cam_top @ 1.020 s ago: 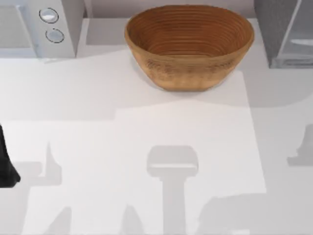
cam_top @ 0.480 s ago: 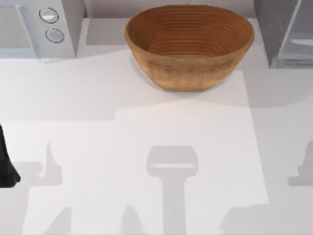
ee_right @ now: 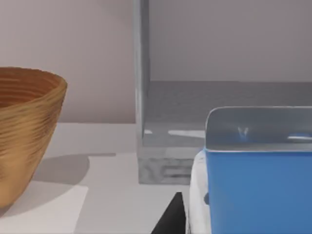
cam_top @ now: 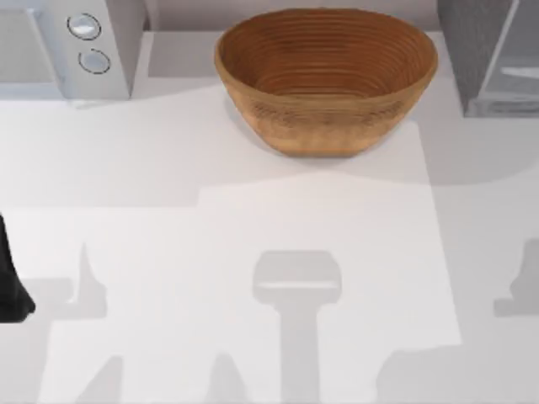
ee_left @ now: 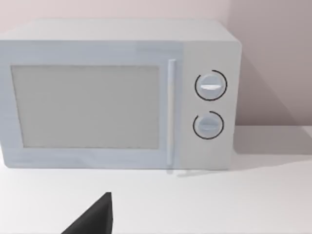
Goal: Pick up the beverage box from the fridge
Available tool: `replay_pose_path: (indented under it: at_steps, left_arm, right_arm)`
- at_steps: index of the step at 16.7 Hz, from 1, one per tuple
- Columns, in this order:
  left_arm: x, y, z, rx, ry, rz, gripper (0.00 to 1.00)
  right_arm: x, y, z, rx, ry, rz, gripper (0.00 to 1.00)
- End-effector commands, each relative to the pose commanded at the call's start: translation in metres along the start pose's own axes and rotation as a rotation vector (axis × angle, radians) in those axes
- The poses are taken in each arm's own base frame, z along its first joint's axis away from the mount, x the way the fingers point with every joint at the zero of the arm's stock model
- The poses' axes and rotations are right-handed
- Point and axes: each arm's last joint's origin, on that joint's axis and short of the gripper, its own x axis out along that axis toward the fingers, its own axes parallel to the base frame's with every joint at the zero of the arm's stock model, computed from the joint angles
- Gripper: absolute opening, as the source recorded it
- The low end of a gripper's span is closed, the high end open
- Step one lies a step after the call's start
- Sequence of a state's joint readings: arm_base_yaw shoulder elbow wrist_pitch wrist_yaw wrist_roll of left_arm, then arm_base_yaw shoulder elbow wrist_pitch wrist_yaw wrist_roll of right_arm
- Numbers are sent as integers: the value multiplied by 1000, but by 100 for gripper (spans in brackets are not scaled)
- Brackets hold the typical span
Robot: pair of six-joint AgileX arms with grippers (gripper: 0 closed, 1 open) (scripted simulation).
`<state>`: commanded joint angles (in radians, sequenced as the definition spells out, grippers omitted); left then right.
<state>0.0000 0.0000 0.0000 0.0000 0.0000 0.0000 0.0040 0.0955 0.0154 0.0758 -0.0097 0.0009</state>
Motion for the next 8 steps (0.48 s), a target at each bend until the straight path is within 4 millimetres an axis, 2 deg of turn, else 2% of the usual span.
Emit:
replay_pose_path:
  at_steps: [4,8]
  left_arm:
    - [0,0,0,0,0,0,100]
    - [0,0,0,0,0,0,100]
  right_arm:
    - [15,3,10,-5,1,46,0]
    - [41,12,19,-9,-1,133,0]
